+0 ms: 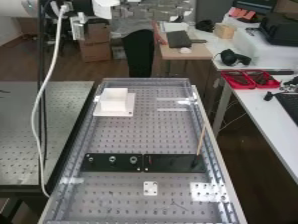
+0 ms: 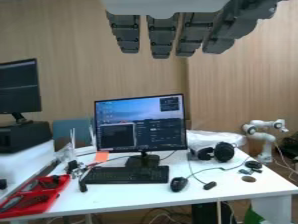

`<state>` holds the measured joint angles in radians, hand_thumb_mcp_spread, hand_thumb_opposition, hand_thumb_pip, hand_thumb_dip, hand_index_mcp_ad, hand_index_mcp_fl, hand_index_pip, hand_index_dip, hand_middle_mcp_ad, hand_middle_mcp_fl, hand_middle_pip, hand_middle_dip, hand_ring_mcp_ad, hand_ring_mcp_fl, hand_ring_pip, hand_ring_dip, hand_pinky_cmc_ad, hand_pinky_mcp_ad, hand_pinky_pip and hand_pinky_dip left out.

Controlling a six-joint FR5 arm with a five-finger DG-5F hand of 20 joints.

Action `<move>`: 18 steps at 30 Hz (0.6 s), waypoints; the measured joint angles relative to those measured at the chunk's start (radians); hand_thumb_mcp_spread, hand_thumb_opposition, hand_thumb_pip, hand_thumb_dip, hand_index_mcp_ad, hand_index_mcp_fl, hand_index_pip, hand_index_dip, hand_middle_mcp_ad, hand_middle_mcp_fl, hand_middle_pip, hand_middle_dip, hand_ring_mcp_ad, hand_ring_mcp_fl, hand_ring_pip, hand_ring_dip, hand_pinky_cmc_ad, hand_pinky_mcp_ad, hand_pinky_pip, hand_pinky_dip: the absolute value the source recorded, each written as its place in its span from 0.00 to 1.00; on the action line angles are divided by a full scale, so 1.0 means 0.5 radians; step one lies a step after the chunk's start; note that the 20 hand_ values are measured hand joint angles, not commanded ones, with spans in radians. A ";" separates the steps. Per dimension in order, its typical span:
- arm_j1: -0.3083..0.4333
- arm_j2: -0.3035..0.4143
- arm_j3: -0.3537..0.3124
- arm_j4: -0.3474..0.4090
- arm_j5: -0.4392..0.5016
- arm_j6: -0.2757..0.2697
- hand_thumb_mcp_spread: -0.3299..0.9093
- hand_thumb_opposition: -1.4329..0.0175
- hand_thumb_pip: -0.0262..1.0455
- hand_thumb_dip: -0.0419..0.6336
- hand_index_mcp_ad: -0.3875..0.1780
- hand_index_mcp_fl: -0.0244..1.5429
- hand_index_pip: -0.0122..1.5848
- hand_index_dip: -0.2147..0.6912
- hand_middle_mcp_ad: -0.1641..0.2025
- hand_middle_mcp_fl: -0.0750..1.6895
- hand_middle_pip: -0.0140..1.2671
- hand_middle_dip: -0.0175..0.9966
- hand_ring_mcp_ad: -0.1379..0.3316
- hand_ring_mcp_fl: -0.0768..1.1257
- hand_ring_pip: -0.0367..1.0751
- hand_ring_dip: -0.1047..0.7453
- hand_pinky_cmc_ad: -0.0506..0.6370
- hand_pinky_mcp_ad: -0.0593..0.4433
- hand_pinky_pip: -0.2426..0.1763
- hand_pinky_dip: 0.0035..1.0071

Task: Grab the pcb board and place it in the clear container

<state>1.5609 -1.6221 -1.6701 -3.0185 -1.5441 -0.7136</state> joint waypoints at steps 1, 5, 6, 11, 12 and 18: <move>0.000 -0.005 -0.011 0.009 0.007 -0.004 0.26 1.00 0.04 0.07 0.58 0.03 0.01 0.25 0.62 0.05 0.03 0.04 0.40 0.06 0.05 0.14 0.16 0.22 0.55 0.01; -0.006 -0.047 -0.084 0.072 0.053 -0.024 0.33 0.81 0.14 0.07 0.61 0.03 0.02 0.25 0.62 0.05 0.04 0.04 0.41 0.06 0.06 0.14 0.19 0.22 0.55 0.07; -0.008 -0.056 -0.099 0.085 0.065 -0.028 0.36 0.72 0.20 0.07 0.65 0.03 0.02 0.25 0.62 0.05 0.07 0.04 0.45 0.06 0.07 0.14 0.22 0.25 0.55 0.12; -0.029 -0.092 -0.187 0.187 0.103 -0.037 0.37 0.57 0.22 0.07 0.75 0.03 0.04 0.29 0.68 0.05 0.11 0.04 0.65 0.09 0.09 0.12 0.36 0.39 0.44 0.29; -0.036 -0.097 -0.209 0.220 0.105 -0.031 0.38 0.54 0.24 0.07 0.75 0.03 0.04 0.30 0.70 0.05 0.10 0.04 0.68 0.09 0.10 0.12 0.39 0.42 0.40 0.32; -0.065 -0.123 -0.311 0.361 0.129 -0.014 0.40 0.50 0.32 0.07 0.75 0.03 0.05 0.38 0.76 0.05 0.12 0.04 0.75 0.09 0.11 0.10 0.43 0.49 0.36 0.41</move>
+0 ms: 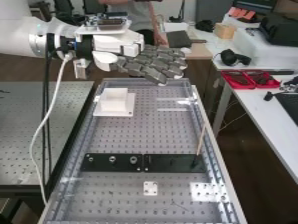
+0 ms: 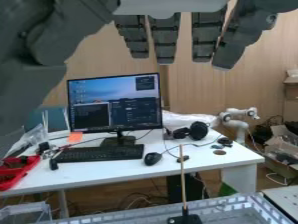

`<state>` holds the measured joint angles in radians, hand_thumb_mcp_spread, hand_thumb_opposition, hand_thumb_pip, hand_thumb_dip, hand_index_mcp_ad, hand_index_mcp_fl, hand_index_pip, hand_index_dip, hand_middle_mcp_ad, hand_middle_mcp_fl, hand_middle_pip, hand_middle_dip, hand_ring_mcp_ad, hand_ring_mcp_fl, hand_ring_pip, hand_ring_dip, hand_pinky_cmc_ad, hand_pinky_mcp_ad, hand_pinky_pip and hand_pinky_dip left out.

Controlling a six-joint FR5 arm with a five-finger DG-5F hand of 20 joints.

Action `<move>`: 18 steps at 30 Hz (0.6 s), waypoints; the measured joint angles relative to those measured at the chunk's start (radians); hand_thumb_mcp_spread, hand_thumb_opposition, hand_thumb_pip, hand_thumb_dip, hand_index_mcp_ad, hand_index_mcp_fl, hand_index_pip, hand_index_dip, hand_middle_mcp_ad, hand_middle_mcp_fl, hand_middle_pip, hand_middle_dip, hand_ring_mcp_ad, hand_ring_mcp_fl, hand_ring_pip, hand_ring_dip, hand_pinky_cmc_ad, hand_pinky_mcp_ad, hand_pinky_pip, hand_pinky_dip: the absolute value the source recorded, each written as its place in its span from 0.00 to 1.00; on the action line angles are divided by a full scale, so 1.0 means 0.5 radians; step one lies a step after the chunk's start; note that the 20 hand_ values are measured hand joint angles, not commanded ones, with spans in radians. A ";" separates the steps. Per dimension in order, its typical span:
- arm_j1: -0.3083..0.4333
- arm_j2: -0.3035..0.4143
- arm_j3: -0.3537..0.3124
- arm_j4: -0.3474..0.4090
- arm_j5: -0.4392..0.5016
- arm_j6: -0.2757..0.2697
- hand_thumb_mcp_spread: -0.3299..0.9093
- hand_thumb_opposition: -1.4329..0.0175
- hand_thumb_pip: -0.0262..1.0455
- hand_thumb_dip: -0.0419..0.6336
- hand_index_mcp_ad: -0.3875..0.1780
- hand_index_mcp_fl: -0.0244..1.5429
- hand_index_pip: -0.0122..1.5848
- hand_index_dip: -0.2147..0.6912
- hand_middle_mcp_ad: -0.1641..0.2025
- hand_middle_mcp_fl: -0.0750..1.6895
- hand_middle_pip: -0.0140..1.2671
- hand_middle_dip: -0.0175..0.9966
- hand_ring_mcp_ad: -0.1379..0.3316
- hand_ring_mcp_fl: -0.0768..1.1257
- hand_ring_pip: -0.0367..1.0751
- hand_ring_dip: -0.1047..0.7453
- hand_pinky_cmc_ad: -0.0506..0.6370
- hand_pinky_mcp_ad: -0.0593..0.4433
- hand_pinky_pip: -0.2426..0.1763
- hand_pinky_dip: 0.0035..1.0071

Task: Grab the pcb board and place it in the clear container

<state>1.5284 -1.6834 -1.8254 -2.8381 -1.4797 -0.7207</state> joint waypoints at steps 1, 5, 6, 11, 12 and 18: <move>-0.006 -0.010 -0.020 0.023 0.010 0.004 0.41 0.49 0.32 0.07 0.76 0.03 0.05 0.39 0.77 0.05 0.12 0.04 0.76 0.09 0.11 0.10 0.44 0.49 0.36 0.42; -0.017 -0.035 -0.084 0.120 0.028 0.012 0.41 0.47 0.35 0.06 0.75 0.03 0.05 0.40 0.80 0.05 0.12 0.04 0.76 0.09 0.11 0.10 0.43 0.50 0.32 0.44; -0.020 -0.045 -0.102 0.149 0.030 0.015 0.43 0.47 0.39 0.07 0.73 0.04 0.06 0.40 0.81 0.05 0.12 0.04 0.76 0.09 0.11 0.10 0.43 0.50 0.32 0.45; -0.035 -0.099 -0.164 0.261 0.042 0.039 0.48 0.45 0.48 0.14 0.65 0.04 0.06 0.40 0.80 0.05 0.12 0.04 0.76 0.08 0.11 0.10 0.43 0.50 0.32 0.45; -0.038 -0.106 -0.171 0.277 0.044 0.043 0.49 0.45 0.49 0.16 0.64 0.04 0.06 0.40 0.80 0.05 0.12 0.05 0.76 0.08 0.11 0.10 0.43 0.50 0.32 0.45; -0.066 -0.187 -0.213 0.377 0.075 0.069 0.51 0.43 0.57 0.27 0.60 0.05 0.19 0.39 0.80 0.05 0.12 0.06 0.76 0.06 0.11 0.10 0.43 0.50 0.31 0.46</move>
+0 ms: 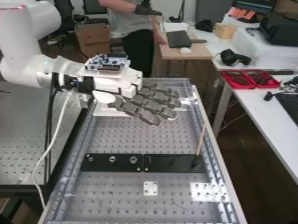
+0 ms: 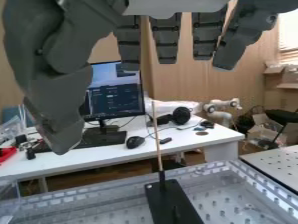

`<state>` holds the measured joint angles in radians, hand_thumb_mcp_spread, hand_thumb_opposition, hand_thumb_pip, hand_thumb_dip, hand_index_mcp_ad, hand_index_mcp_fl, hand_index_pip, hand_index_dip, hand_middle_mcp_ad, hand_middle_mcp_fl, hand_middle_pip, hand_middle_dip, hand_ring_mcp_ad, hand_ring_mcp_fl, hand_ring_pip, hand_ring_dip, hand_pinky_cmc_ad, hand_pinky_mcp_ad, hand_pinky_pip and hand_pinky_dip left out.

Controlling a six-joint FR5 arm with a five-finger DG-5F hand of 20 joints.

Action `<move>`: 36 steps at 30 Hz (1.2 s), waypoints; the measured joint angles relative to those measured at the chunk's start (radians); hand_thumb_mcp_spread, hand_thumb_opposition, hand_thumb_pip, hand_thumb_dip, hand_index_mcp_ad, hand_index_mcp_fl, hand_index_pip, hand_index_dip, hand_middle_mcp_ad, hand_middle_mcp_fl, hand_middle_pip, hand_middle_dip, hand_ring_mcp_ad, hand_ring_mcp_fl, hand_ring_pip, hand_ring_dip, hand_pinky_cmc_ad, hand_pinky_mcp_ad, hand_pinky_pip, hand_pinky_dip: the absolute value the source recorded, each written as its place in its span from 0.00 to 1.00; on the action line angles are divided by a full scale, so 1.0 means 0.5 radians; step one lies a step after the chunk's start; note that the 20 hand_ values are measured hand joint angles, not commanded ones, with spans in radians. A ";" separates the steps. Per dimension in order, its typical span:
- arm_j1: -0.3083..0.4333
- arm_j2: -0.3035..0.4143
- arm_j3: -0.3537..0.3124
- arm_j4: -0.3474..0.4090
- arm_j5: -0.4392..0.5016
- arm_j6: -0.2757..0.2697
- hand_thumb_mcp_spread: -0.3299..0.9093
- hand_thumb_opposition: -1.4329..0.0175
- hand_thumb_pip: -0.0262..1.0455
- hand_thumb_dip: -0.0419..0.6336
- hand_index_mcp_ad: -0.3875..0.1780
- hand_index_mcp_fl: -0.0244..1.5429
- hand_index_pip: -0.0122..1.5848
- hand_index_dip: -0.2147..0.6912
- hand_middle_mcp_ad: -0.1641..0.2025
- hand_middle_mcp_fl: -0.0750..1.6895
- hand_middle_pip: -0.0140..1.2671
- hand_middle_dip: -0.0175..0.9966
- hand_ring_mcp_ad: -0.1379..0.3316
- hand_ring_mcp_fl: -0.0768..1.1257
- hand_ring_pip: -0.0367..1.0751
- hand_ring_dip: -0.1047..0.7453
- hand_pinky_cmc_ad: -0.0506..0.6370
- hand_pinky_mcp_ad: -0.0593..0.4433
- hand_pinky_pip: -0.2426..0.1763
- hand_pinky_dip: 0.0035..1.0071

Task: Grab the pcb board and place it in the clear container

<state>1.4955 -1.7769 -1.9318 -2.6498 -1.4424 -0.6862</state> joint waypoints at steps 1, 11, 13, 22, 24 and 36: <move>-0.002 -0.008 -0.001 0.004 0.003 0.003 0.51 0.43 0.61 0.29 0.60 0.05 0.22 0.39 0.80 0.05 0.12 0.07 0.76 0.06 0.11 0.10 0.43 0.50 0.30 0.45; -0.021 -0.124 -0.014 0.089 0.046 0.004 0.54 0.41 0.63 0.37 0.55 0.04 0.55 0.36 0.80 0.05 0.12 0.08 0.77 0.06 0.11 0.10 0.43 0.49 0.31 0.44; -0.022 -0.136 -0.020 0.124 0.051 -0.003 0.56 0.40 0.63 0.39 0.55 0.04 0.63 0.34 0.80 0.05 0.12 0.09 0.77 0.06 0.11 0.10 0.43 0.49 0.31 0.43; -0.037 -0.247 0.005 0.158 0.038 -0.001 0.56 0.40 0.70 0.41 0.53 0.02 0.89 0.35 0.80 0.05 0.12 0.11 0.77 0.06 0.11 0.11 0.43 0.48 0.31 0.39; -0.045 -0.269 0.015 0.155 0.023 -0.001 0.58 0.40 0.70 0.41 0.53 0.02 0.91 0.36 0.80 0.05 0.12 0.11 0.77 0.06 0.11 0.11 0.43 0.48 0.31 0.37; -0.111 -0.383 0.070 0.198 -0.070 0.008 0.60 0.40 0.68 0.41 0.50 0.02 0.98 0.41 0.80 0.05 0.12 0.13 0.77 0.06 0.11 0.11 0.43 0.48 0.32 0.33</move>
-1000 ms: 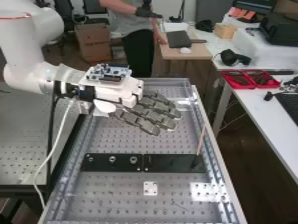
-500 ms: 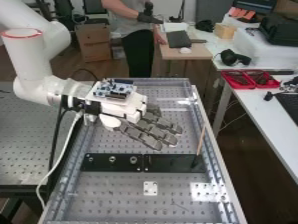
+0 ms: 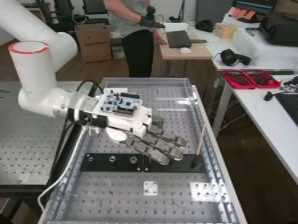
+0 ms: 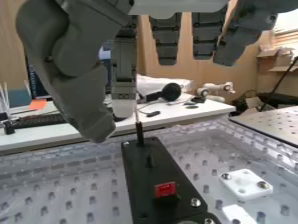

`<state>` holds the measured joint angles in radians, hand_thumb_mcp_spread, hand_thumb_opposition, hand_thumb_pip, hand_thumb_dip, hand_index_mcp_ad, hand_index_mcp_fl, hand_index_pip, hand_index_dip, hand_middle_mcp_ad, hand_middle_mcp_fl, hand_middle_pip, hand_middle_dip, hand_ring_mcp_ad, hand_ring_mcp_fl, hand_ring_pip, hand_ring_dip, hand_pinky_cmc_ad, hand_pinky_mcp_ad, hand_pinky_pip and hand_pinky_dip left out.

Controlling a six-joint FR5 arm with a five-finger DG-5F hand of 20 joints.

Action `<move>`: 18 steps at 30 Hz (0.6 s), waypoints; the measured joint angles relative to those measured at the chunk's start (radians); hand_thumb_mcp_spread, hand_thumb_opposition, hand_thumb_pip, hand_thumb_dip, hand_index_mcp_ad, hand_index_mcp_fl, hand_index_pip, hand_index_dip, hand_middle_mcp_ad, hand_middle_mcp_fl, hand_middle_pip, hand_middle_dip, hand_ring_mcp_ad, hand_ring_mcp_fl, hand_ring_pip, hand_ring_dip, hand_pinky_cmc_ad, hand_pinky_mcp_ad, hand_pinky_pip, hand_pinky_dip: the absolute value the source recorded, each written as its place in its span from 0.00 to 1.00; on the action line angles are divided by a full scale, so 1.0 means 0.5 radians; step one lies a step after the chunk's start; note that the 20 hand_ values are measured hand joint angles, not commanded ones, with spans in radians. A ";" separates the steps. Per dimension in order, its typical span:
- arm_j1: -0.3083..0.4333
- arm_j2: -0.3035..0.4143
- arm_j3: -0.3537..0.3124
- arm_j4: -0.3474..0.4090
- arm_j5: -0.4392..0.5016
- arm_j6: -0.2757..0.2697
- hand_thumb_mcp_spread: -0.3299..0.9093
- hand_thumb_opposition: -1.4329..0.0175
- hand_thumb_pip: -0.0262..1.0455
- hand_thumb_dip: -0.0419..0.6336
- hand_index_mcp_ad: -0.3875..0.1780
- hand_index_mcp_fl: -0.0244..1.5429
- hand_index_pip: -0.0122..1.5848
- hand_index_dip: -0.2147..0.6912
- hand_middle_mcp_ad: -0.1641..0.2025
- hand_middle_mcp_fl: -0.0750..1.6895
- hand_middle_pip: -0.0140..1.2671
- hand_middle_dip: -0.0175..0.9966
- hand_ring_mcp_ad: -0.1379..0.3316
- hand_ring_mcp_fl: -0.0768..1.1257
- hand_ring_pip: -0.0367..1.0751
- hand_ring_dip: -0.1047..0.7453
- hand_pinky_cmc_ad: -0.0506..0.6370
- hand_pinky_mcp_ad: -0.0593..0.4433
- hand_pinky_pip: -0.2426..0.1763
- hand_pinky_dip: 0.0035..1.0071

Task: Grab the pcb board and place it in the clear container

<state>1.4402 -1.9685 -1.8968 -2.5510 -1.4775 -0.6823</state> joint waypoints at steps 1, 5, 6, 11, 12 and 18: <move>-0.006 -0.009 0.004 0.006 -0.011 0.001 0.60 0.40 0.68 0.41 0.48 0.02 0.98 0.41 0.80 0.05 0.12 0.13 0.77 0.06 0.11 0.11 0.43 0.48 0.32 0.33; -0.024 -0.028 0.005 0.062 -0.054 -0.007 0.61 0.39 0.68 0.42 0.47 0.02 0.98 0.41 0.80 0.05 0.12 0.13 0.77 0.06 0.11 0.10 0.43 0.48 0.32 0.31; -0.028 -0.031 0.003 0.081 -0.066 -0.009 0.61 0.39 0.68 0.44 0.47 0.02 0.98 0.41 0.80 0.05 0.12 0.13 0.77 0.06 0.11 0.10 0.43 0.48 0.32 0.31; -0.058 -0.047 -0.033 0.209 -0.141 -0.038 0.61 0.39 0.68 0.43 0.47 0.02 0.98 0.41 0.79 0.05 0.12 0.14 0.77 0.06 0.11 0.10 0.43 0.48 0.32 0.31; -0.062 -0.051 -0.037 0.216 -0.147 -0.041 0.61 0.39 0.68 0.43 0.47 0.02 0.98 0.41 0.78 0.05 0.12 0.14 0.77 0.06 0.11 0.10 0.43 0.48 0.32 0.31; -0.082 -0.083 -0.102 0.321 -0.170 -0.062 0.61 0.39 0.68 0.43 0.47 0.02 0.98 0.40 0.78 0.05 0.12 0.14 0.77 0.06 0.11 0.11 0.43 0.48 0.32 0.31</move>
<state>1.3990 -2.0101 -1.9478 -2.3906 -1.5623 -0.7134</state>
